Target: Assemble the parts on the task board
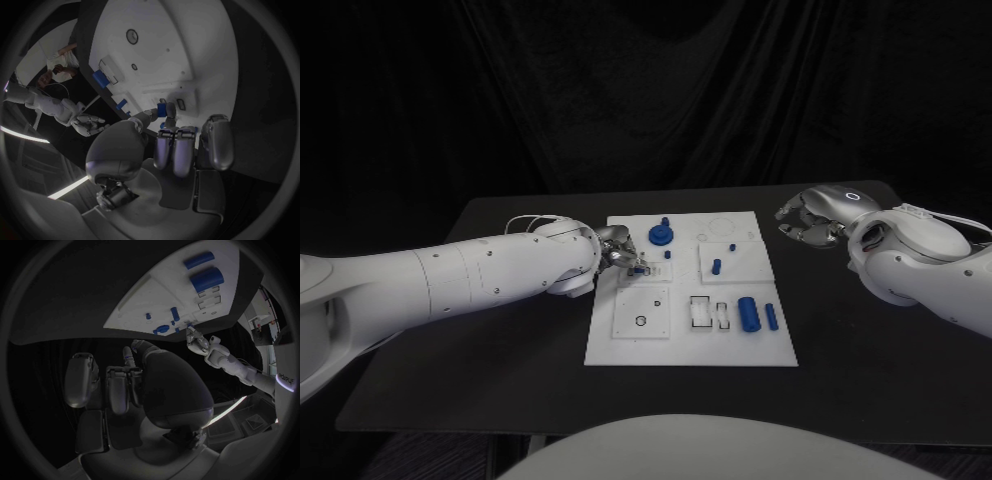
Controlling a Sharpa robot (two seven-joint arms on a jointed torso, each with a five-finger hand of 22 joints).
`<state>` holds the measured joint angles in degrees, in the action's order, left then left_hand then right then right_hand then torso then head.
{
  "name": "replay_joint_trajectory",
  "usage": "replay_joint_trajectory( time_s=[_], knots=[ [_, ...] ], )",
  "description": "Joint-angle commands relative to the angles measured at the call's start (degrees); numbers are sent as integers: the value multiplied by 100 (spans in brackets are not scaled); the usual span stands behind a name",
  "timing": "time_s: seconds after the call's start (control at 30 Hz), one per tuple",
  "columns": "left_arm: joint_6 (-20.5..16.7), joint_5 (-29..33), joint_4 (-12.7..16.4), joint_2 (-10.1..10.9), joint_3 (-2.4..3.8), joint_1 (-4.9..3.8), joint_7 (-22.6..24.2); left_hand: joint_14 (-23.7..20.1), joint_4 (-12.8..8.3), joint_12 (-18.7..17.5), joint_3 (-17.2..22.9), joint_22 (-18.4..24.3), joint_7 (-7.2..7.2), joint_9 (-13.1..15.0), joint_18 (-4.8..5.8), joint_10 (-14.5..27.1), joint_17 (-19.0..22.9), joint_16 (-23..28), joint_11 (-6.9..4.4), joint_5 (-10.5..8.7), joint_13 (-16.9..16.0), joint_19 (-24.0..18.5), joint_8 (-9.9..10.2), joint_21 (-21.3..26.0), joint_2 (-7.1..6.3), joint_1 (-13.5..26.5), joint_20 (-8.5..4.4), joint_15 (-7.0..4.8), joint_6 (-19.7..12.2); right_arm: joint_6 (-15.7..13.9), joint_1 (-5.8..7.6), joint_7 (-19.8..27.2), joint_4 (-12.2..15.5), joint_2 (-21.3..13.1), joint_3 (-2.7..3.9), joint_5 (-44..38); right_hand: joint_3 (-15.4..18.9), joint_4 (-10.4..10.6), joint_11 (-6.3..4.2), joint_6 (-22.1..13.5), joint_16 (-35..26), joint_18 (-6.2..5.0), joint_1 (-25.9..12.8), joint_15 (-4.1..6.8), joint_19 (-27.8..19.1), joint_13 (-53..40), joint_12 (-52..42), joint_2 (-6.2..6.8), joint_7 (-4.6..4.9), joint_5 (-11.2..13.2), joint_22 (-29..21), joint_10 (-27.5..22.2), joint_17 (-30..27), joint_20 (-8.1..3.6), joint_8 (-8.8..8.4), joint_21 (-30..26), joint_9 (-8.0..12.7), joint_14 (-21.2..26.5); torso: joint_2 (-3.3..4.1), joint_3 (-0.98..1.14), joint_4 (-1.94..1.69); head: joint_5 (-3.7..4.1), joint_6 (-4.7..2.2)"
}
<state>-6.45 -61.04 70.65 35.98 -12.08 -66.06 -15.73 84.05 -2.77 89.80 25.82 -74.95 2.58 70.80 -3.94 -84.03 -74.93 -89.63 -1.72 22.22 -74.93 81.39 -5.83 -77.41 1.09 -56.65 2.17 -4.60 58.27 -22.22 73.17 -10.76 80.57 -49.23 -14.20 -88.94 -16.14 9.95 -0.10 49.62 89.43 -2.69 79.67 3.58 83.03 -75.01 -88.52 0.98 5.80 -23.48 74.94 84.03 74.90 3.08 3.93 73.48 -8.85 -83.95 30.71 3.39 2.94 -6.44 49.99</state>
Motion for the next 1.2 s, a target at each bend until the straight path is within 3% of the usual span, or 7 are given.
replay_joint_trajectory(
  time_s=[0.03, 0.43, 0.53, 0.67, 0.83, 1.07, 1.2],
  knots=[
    [240, 136, -25, -52, 5, -47, -117, 595, 16, 20, 33, -646, -9, 13, 31, -597, -1507, -37, 12, -53, -1507, 23, -22, -5, 9, 88, -17, 17, -5, -78, -12, -96, -3, 4, 3, -21, -33, -9, 32, -22, -22, -102, -46, -38, -45, -1372, 29, 10, -11, -37, 1014, 445, 1455, 9, -23, -24, 5, -578, 2, -6, 7, -3, 1],
    [725, 138, -189, -285, 6, -393, -530, 595, 47, 20, 49, -699, -7, 28, 47, -597, -1507, -37, 13, -242, -1507, 76, -16, -65, 46, 169, -17, 16, -17, -79, -12, -94, -10, 14, 4, -21, -43, -16, 30, -39, -20, -102, -51, -36, -46, -1373, 28, 14, -13, -38, 1014, 445, 1457, 8, -28, -27, 12, -579, 7, -4, 2, 24, 1],
    [1085, 139, -282, -375, 6, -561, -720, 595, 57, 20, 57, -701, -6, 32, 47, -597, -1507, -37, 14, -297, -1507, 78, -14, -64, 65, 183, -17, 16, -20, -77, -11, -96, -17, 20, 4, -21, -43, -16, 30, -39, -20, -102, -51, -36, -46, -1373, 28, 14, -13, -38, 1014, 445, 1457, 8, -28, -27, 12, -579, 15, -11, 7, 13, 1],
    [1413, 140, -433, -496, 6, -681, -882, 595, 60, 20, 64, -701, -7, 36, 46, -597, -1507, -37, 14, -333, -1507, 77, -14, -60, 79, 188, -17, 17, -18, -75, -11, -96, -27, 36, 4, -21, -43, -16, 30, -39, -20, -102, -51, -36, -46, -1373, 28, 14, -13, -38, 1014, 445, 1457, 8, -28, -27, 12, -579, 17, -13, 16, -4, 1],
    [1769, 140, -648, -666, 6, -746, -1064, 595, 52, 20, 75, -702, -11, 39, 46, -597, -1507, -37, 12, -350, -1507, 78, -16, -60, 88, 180, -17, 16, -16, -76, -10, -91, -36, 61, 4, -21, -43, -16, 30, -39, -20, -102, -51, -36, -46, -1373, 28, 14, -13, -38, 1014, 445, 1457, 8, -28, -27, 12, -579, 7, -6, 19, -1, 1],
    [2048, 139, -865, -861, 5, -768, -1264, 595, 35, 20, 95, -714, -12, 47, 50, -597, -1507, -37, 11, -413, -1507, 90, -18, -72, 101, 173, -17, 15, -18, -73, -10, -90, -41, 67, 4, -21, -43, -16, 30, -39, -20, -102, -51, -36, -46, -1373, 28, 14, -13, -38, 1014, 445, 1457, 8, -28, -27, 12, -579, 5, 7, 16, -9, 1],
    [2169, 138, -971, -947, 4, -768, -1372, 595, 13, 20, 112, -715, -16, 53, 49, -597, -1507, -37, 8, -436, -1507, 90, -20, -70, 105, 158, -18, 13, -20, -66, -10, -89, -42, 73, 4, -21, -43, -16, 30, -39, -20, -102, -51, -36, -46, -1373, 28, 14, -13, -38, 1014, 445, 1457, 8, -28, -27, 12, -579, 16, -4, 20, -24, 1]
  ],
)
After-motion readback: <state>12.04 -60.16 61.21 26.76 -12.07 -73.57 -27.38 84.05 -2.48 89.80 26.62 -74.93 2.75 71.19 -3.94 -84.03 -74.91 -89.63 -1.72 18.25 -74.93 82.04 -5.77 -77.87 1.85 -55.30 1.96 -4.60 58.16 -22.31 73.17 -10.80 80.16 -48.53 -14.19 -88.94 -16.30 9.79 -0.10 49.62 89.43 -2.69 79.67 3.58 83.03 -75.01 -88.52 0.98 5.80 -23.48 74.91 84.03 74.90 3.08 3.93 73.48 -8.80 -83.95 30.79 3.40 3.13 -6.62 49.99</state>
